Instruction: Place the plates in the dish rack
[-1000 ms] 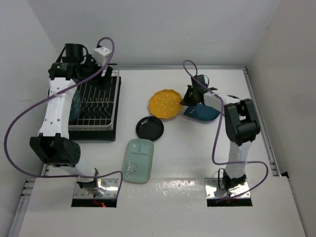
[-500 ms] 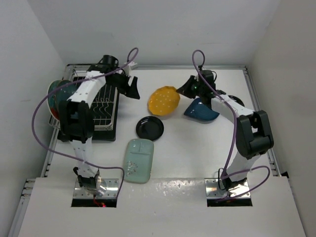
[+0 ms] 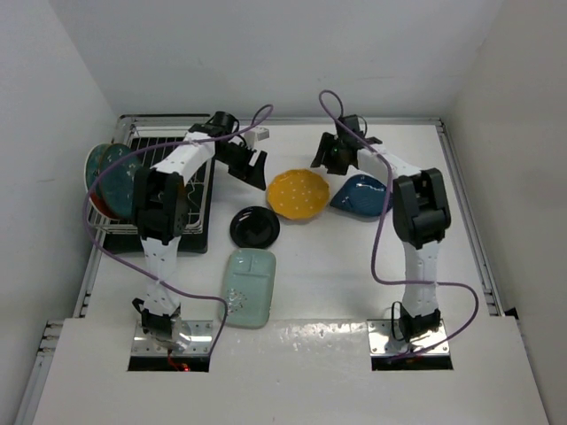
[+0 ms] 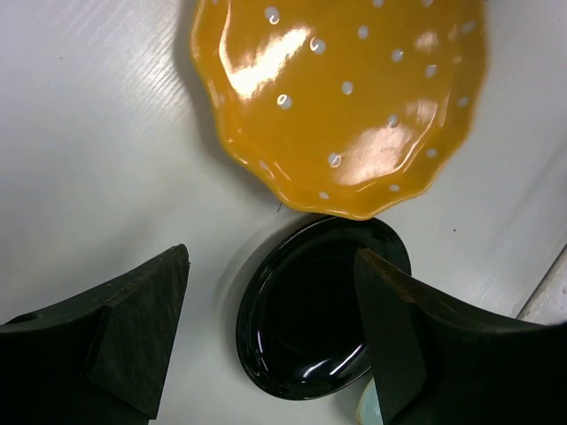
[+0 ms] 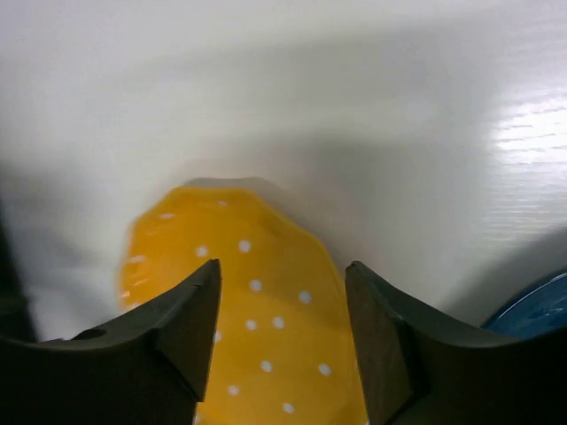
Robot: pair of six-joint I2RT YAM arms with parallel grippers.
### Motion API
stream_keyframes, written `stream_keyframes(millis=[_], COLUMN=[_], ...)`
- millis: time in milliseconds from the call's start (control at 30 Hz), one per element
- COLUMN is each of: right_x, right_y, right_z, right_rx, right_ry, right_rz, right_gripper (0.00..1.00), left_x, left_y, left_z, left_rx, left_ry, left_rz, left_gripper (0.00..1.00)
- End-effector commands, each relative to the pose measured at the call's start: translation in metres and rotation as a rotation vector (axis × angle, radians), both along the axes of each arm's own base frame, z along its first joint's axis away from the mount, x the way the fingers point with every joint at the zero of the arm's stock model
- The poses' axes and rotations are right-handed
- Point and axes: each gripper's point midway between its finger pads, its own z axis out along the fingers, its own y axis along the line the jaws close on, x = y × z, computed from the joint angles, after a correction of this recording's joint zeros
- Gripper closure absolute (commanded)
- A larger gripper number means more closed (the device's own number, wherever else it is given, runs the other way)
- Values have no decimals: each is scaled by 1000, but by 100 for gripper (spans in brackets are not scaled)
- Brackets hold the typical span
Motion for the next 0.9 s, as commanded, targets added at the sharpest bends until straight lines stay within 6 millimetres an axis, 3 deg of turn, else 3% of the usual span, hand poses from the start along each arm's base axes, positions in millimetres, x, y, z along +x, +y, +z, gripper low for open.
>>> stream_keyframes(millis=[0,133,300,333,467,500,567,600,667,800,833,867], right_x=[-34,-40,-56,-55,-77,-79,-87,-90,-94,-98,-96,-75], right_y=[-23,-30,-19,-11,-11,-13,-14,-16,-17,-10,5,17], right_z=[-56,-78,-93,-88,-98,-100,-106,-109,-112,-108,-83,-70], right_rx=[-217,-315,-308,-295,-337,-344,-349,-356,-359,-295,-183,-115], right_ry=[206,234,278,254,278,286,322,335,350,318,276,168], right_rz=[20,18,129,152,217,219,222,222,223,262,279,272], right_gripper=[38,35,38,43,52,55,73,87,100,100,100,100], left_x=[3,-2,-3,-3,2,2,2,2,2,1,1,0], left_y=[5,4,4,4,4,4,4,4,4,2,2,1], left_z=[29,31,35,35,40,40,40,40,40,42,42,42], left_rx=[4,14,12,12,16,16,16,16,16,2,4,-4], left_ry=[-72,-80,-89,-89,-109,-109,-109,-109,-109,-111,-118,-116], left_rz=[25,13,13,13,17,17,17,17,17,3,-5,-9], left_gripper=[21,21,21,21,21,21,21,21,21,21,21,21])
